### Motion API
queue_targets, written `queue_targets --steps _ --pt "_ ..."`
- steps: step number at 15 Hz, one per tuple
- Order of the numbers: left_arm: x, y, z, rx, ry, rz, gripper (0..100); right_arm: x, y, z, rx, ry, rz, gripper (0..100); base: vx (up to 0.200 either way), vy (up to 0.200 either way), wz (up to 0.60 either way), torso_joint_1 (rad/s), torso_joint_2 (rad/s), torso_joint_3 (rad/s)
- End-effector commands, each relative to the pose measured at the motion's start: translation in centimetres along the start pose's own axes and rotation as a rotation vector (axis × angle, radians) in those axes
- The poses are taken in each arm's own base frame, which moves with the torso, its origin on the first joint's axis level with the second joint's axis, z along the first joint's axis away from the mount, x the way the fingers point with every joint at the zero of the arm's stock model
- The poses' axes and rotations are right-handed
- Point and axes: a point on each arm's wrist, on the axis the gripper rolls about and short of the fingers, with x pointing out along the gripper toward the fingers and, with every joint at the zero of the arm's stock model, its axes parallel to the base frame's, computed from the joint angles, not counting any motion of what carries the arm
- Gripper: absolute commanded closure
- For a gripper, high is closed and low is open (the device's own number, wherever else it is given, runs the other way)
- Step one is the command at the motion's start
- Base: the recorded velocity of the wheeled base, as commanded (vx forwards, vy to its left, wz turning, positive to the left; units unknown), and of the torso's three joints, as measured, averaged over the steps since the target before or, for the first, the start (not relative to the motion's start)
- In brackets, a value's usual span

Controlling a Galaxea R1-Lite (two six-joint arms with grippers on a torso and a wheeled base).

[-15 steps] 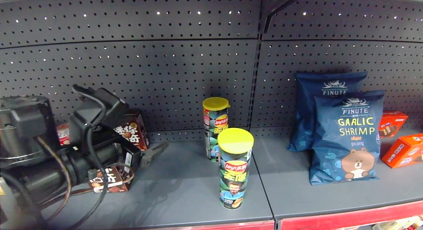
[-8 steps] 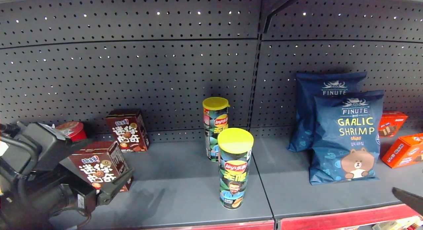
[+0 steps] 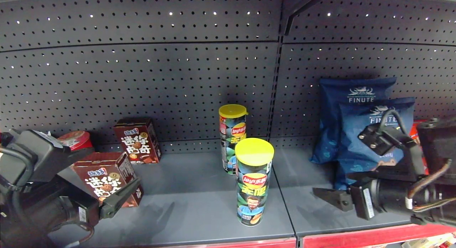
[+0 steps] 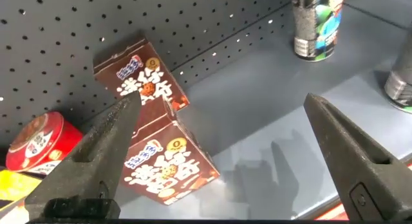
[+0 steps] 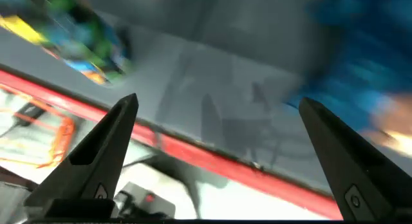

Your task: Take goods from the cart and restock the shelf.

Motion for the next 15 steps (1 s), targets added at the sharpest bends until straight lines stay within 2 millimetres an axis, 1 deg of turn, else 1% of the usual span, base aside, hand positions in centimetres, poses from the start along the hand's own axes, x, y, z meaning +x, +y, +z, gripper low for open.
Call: queue_targets --steps 1,3,5,7,9,15 --pt "0.3 0.1 -0.2 -0.002 0.017 0.009 0 4.4 2.0 -0.3 -0.039 0.077 0.030 0 0.000 0.000 0.00 0.000 0.00 0.000" --pt "0.4 0.2 -0.2 -0.014 0.018 0.015 0 6.0 2.4 -0.2 -0.047 0.105 0.026 0 0.000 0.000 0.00 0.000 0.00 0.000" --pt "0.3 0.2 -0.3 -0.013 0.023 0.014 0 6.9 2.7 -0.3 -0.056 0.119 0.014 0 0.000 0.000 0.00 0.000 0.00 0.000" --pt "0.4 0.2 -0.2 -0.015 0.018 0.015 0 7.5 3.1 0.0 -0.058 0.118 0.015 0 0.000 0.000 0.00 0.000 0.00 0.000" --pt "0.4 0.4 0.1 -0.018 0.008 0.024 0 8.6 3.5 0.4 -0.063 0.121 0.008 0 0.000 0.000 0.00 0.000 0.00 0.000" --pt "0.7 0.4 0.1 -0.017 0.015 0.020 0 10.5 3.8 1.6 -0.052 0.106 0.006 0 0.000 0.000 0.00 0.000 0.00 0.000"
